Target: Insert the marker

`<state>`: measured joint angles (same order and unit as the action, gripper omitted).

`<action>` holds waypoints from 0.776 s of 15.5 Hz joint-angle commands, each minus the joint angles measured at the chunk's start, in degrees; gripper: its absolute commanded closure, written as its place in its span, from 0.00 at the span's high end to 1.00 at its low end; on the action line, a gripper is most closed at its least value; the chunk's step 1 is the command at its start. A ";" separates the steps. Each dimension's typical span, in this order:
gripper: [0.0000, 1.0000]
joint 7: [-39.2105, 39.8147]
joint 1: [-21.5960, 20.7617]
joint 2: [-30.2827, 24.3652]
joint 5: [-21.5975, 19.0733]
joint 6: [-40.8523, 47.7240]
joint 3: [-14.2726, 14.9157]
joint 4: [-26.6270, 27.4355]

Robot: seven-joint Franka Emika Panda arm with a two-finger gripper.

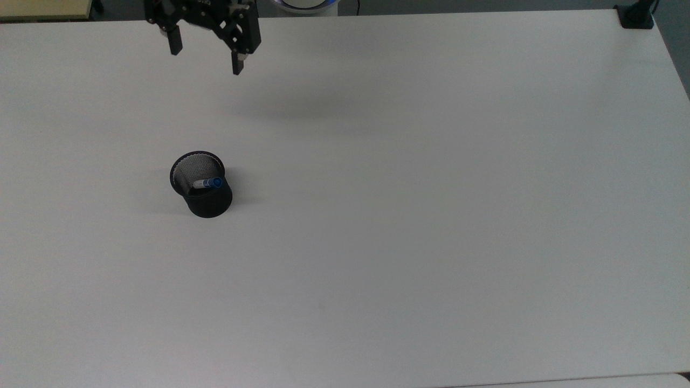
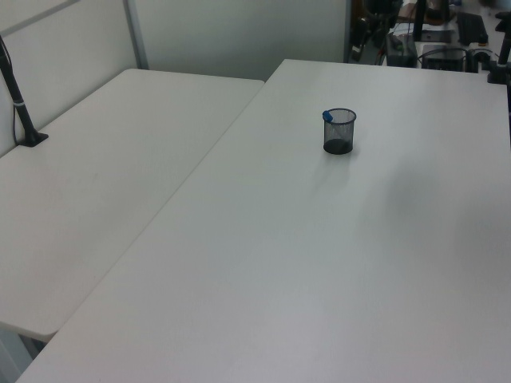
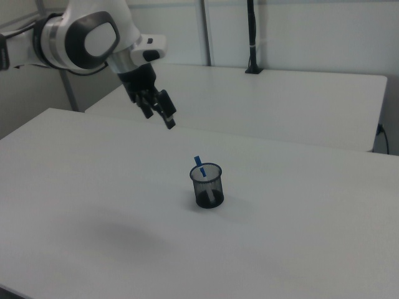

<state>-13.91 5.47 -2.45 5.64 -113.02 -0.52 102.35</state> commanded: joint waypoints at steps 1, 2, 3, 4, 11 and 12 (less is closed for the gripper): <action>1.00 -2.17 -2.13 -1.94 -0.54 8.41 0.17 0.04; 1.00 -1.83 -2.13 -2.29 -0.54 9.47 0.16 -0.74; 1.00 -1.47 -2.13 -2.12 -0.45 9.83 0.08 -1.10; 1.00 -0.08 -2.05 -1.94 -0.28 9.83 -0.10 -1.10; 1.00 6.79 -1.43 0.08 -0.45 10.18 -0.80 -4.44; 1.00 6.70 -1.43 -0.01 -0.45 10.27 -0.80 -4.44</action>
<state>-8.88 3.65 -3.18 5.64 -104.98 -0.85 99.80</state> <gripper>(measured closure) 0.000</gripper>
